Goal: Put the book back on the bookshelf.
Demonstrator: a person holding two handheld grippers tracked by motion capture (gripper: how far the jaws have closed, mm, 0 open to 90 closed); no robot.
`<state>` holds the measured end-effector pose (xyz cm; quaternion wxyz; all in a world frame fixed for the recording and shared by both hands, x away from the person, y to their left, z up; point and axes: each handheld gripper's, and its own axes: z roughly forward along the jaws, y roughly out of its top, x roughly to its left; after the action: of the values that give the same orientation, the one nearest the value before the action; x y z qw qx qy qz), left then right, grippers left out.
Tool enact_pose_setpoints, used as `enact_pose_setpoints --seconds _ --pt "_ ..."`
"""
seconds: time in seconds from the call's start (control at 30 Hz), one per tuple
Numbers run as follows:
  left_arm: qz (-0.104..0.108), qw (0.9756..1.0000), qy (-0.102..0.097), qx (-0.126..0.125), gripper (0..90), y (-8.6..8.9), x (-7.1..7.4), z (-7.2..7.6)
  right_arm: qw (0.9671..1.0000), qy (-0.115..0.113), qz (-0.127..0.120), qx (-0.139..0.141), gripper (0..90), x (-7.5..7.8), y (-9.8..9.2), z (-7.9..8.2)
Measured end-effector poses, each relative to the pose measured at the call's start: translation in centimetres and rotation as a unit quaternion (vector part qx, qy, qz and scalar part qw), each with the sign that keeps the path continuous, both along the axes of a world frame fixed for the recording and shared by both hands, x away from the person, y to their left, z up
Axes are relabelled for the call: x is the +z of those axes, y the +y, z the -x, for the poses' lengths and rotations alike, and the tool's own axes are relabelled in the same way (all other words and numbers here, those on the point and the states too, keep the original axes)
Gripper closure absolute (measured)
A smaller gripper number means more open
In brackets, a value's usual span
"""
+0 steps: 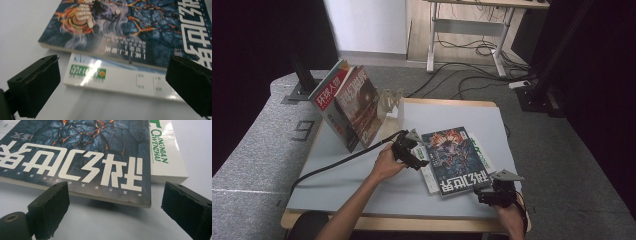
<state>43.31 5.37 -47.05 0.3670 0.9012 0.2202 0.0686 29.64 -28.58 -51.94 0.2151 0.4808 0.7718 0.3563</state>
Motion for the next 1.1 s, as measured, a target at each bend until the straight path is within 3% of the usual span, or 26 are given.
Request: enact_pose_setpoints --seconds 0.1,0.33,0.47,0.53,0.97,1.1 --pt "-0.009 0.9999 -0.003 -0.003 0.0 -0.6 0.1 -0.4 1.0000 -0.001 -0.001 -0.001 7.1 0.0 0.0 0.0" --pt "0.009 0.9999 0.009 -0.005 0.0 -2.5 -0.6 -2.2 1.0000 -0.005 -0.001 0.000 7.1 0.0 0.0 0.0" --pt "0.007 1.0000 0.006 -0.004 0.0 -3.3 -1.1 -3.2 1.0000 -0.007 -0.004 0.000 7.3 0.0 -0.1 0.0" --pt "0.018 0.9998 0.007 -0.001 0.0 -3.5 -1.4 -3.8 1.0000 -0.005 -0.005 -0.001 7.3 0.0 -0.1 0.0" --pt "0.016 0.9997 0.013 0.016 0.0 -4.5 -2.5 -7.2 1.0000 -0.005 -0.007 0.001 7.7 0.0 -0.1 0.0" --pt "0.024 0.9991 0.028 0.021 0.0 -4.5 -3.3 -8.1 1.0000 -0.004 -0.008 0.001 7.8 -0.1 -0.1 0.0"
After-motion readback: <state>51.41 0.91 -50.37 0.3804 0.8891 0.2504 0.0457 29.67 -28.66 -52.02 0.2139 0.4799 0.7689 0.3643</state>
